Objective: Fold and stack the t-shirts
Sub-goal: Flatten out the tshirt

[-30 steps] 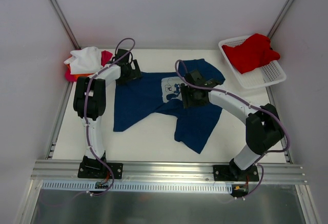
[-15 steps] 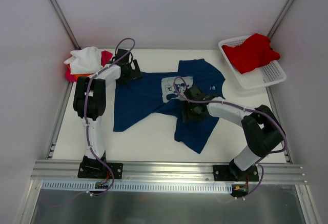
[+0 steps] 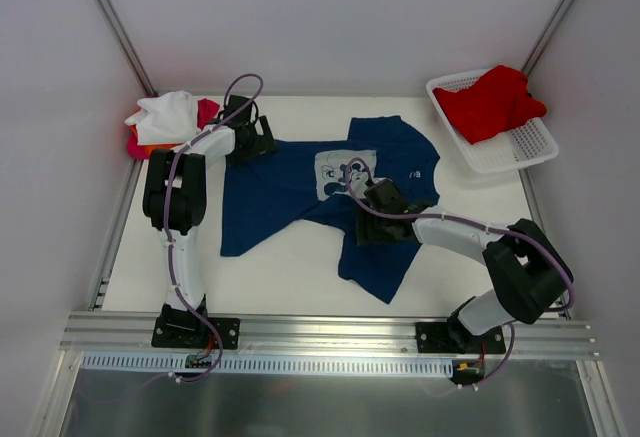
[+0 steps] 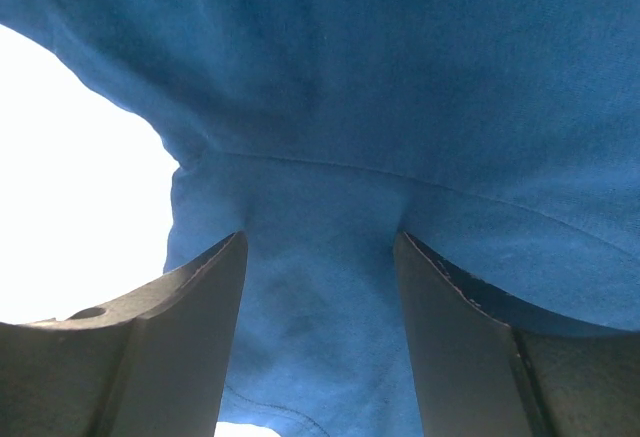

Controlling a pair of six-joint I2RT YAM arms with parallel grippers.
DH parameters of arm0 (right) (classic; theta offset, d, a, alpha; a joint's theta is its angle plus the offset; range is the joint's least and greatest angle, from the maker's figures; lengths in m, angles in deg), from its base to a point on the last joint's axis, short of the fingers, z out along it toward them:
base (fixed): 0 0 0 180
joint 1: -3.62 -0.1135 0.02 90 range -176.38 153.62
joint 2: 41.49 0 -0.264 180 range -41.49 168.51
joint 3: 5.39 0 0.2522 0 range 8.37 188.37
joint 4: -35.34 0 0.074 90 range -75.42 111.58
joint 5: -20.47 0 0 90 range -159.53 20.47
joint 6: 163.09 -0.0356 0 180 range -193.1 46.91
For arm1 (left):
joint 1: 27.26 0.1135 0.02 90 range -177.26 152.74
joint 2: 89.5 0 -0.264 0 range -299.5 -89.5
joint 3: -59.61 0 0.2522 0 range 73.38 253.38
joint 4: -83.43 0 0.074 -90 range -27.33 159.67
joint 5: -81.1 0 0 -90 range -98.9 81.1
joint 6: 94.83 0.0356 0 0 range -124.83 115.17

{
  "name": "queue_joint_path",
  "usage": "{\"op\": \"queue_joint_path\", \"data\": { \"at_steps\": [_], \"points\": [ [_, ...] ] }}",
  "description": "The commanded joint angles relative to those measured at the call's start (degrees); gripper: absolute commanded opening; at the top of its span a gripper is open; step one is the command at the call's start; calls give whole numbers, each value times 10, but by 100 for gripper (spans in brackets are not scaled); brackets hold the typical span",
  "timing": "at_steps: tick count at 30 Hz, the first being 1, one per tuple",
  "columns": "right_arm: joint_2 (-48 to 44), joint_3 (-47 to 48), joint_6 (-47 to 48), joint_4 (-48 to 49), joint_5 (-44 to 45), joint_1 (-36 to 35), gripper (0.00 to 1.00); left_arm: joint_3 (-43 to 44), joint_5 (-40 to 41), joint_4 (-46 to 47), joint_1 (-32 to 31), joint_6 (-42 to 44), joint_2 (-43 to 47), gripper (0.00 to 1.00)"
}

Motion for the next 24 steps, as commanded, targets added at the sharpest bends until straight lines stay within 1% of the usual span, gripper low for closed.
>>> {"op": "queue_joint_path", "data": {
  "at_steps": [1, 7, 10, 13, 18, 21, 24],
  "points": [
    [-12, -48, -39, -41, -26, -14, 64, 5, -9, -14, 7, -3, -20, 99],
    [-34, -80, -47, -78, 1, -38, 64, 5, -9, -14, 8, -3, -20, 99],
    [-60, -98, -61, -100, 15, -52, 64, 5, -6, -15, 9, -3, -19, 99],
    [-108, -115, -79, -136, 41, -59, 64, 4, -2, -14, 11, -1, -18, 99],
    [-218, -128, -109, -220, 93, -60, 65, 3, 0, -20, 25, -5, -15, 99],
    [-267, -128, -124, -264, 120, -60, 65, 8, -2, -21, 33, -5, -15, 99],
    [-291, -132, -130, -286, 132, -60, 66, 11, -3, -23, 41, -5, -17, 99]
  ]
}}
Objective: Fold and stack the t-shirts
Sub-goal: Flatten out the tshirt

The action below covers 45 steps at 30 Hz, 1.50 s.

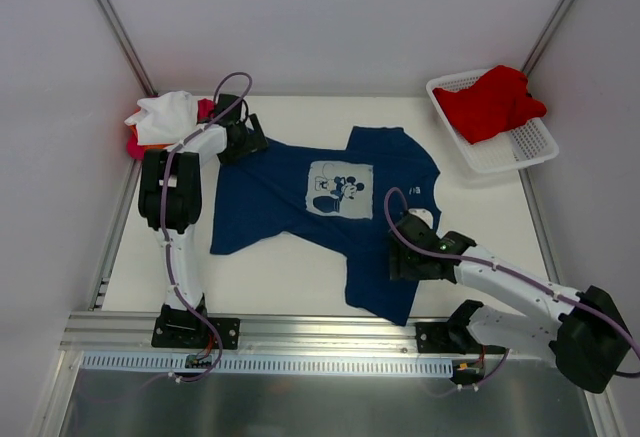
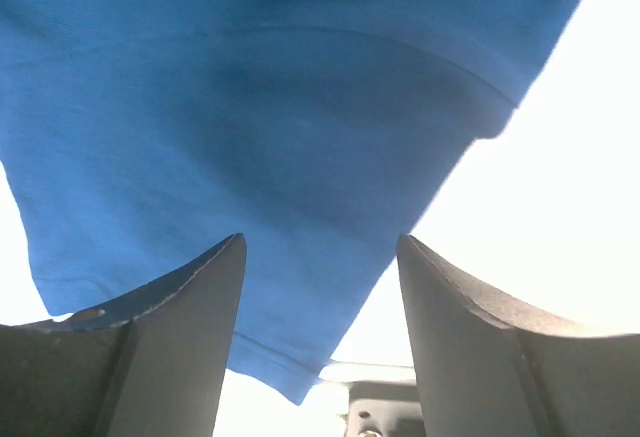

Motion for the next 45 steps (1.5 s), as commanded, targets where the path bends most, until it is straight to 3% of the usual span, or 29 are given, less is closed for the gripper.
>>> {"op": "queue_joint_path", "data": {
  "at_steps": [1, 10, 16, 20, 25, 29, 30, 37, 45],
  "points": [
    [-34, -4, -30, -72, 41, -1, 66, 11, 1, -24, 17, -7, -18, 99],
    [-8, 22, -21, -55, 45, -1, 66, 11, -13, -26, 21, -9, 0, 99],
    [67, 107, 18, -28, 57, -1, 66, 17, -13, -26, 21, 0, 70, 99],
    [146, 209, 77, -9, 62, 6, 66, 36, -11, -26, 22, 8, 98, 99],
    [259, 395, 145, -4, 13, 71, 66, 75, 5, -27, 22, 27, 98, 99],
    [346, 501, 178, 5, -39, 138, 65, 114, 14, -31, 23, 47, 73, 86],
    [392, 524, 184, 2, -62, 161, 65, 122, 15, -33, 25, 48, 68, 74],
    [584, 792, 228, -57, -134, 244, 64, 199, -2, -61, 43, 49, -16, 72],
    [608, 838, 231, -59, -172, 265, 64, 266, -29, -70, 67, 46, -97, 65]
  ]
}}
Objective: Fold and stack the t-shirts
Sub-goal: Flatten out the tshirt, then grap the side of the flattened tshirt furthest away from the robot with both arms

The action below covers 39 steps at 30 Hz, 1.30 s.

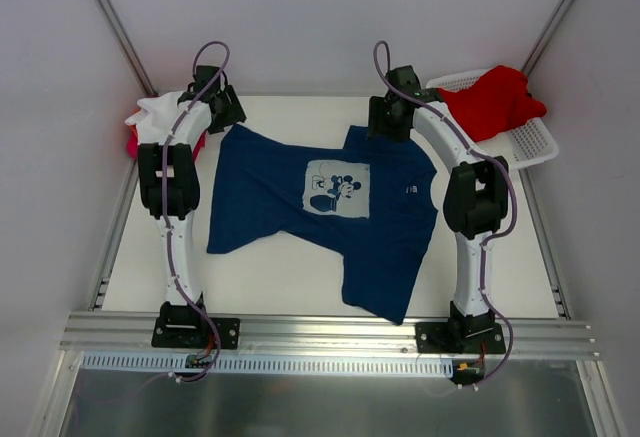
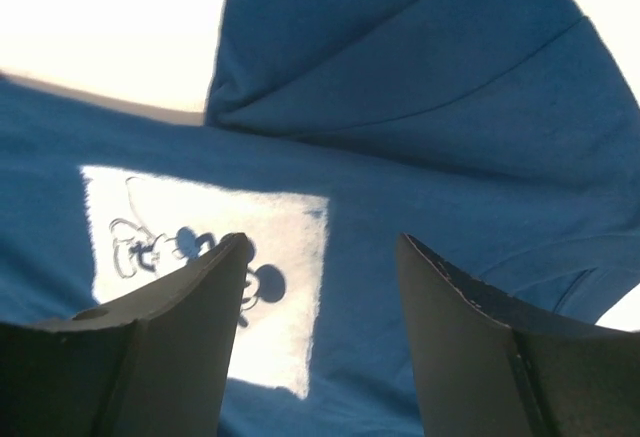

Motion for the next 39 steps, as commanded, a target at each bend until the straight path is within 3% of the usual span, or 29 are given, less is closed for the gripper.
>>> {"op": "queue_joint_path", "data": {
  "at_steps": [1, 15, 27, 30, 35, 39],
  "points": [
    [-17, 36, 16, -18, -30, -5, 64, 63, -27, -18, 10, 7, -30, 64],
    [-54, -12, 16, 11, -49, -4, 64, 172, -59, -24, 26, -5, -134, 61],
    [-52, -11, 29, 21, -50, 2, 64, 201, -88, -26, 34, -29, -176, 67],
    [-40, -4, 29, 37, -54, 5, 64, 201, -94, -26, 35, -35, -185, 64],
    [-4, 22, 25, 42, -67, 11, 64, 213, -110, -26, 39, -43, -198, 42],
    [9, 31, 23, 44, -74, 20, 64, 213, -114, -26, 40, -45, -199, 40]
  ]
}}
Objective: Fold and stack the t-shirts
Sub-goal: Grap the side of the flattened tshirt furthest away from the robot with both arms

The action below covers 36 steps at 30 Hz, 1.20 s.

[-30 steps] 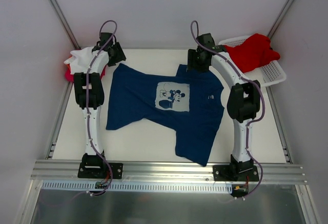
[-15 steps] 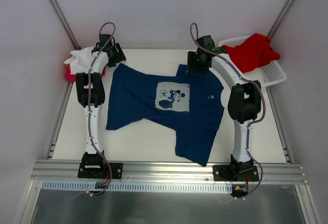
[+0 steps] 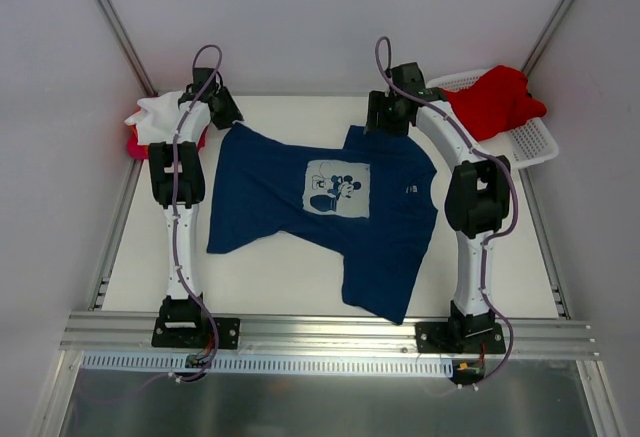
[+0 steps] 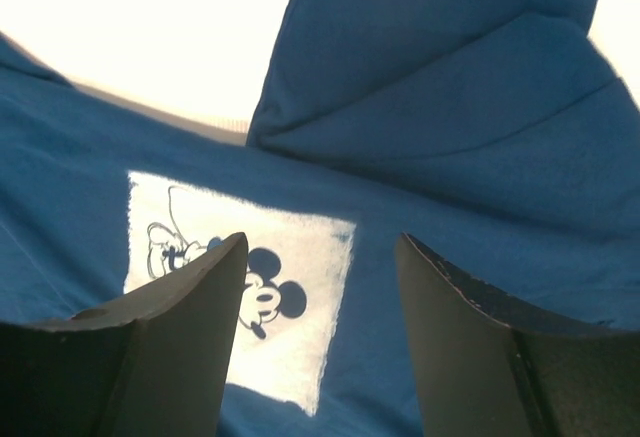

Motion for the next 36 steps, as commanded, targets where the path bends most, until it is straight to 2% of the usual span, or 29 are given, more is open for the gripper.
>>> {"op": "queue_joint_path", "data": {
  "at_steps": [1, 3, 7, 14, 22, 29, 36],
  "points": [
    [11, 29, 5, 13, -18, 10, 64, 14, -16, -9, 7, -9, -13, 38],
    [21, 37, 5, 14, -21, 15, 64, 12, -17, -10, 7, -9, -12, 31],
    [42, 55, -17, 15, -32, 20, 64, 3, -17, -10, 7, -9, -6, 26],
    [67, 63, -26, 21, -40, 24, 64, 0, -13, -10, 7, -12, -5, 0],
    [76, 61, -41, 33, -55, 31, 64, -14, -10, -10, 7, -18, 9, 0],
    [102, 64, -65, 82, -83, 33, 65, -45, -22, -9, 7, -25, 38, 0],
    [162, 99, -121, 158, -175, 41, 63, -61, -31, -10, 6, -26, 57, 0]
  ]
}}
